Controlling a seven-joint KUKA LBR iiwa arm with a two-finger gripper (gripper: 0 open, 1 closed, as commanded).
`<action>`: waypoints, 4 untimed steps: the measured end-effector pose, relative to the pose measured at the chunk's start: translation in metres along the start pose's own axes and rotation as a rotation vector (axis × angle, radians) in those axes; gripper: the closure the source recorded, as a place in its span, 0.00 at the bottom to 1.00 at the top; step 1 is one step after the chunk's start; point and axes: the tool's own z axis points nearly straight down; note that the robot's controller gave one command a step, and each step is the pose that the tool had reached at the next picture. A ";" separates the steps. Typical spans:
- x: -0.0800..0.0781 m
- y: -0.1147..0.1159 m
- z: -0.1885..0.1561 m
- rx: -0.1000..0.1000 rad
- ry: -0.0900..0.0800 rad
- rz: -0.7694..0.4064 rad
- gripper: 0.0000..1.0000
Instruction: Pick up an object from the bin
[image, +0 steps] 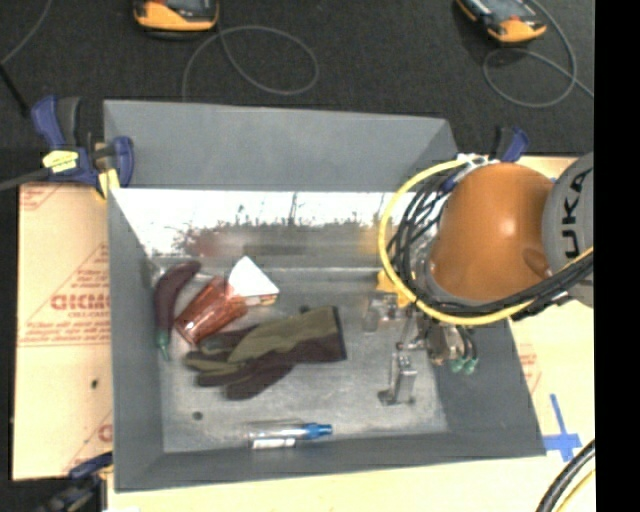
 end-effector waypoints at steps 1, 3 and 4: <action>-0.002 0.000 -0.004 0.000 -0.008 0.000 0.00; -0.090 0.077 0.020 -0.001 -0.009 -0.055 0.00; -0.079 0.070 0.062 0.002 -0.015 -0.227 0.00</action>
Offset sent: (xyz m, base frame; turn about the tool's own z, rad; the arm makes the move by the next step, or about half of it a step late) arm 0.0734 0.0646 -0.0226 -0.0135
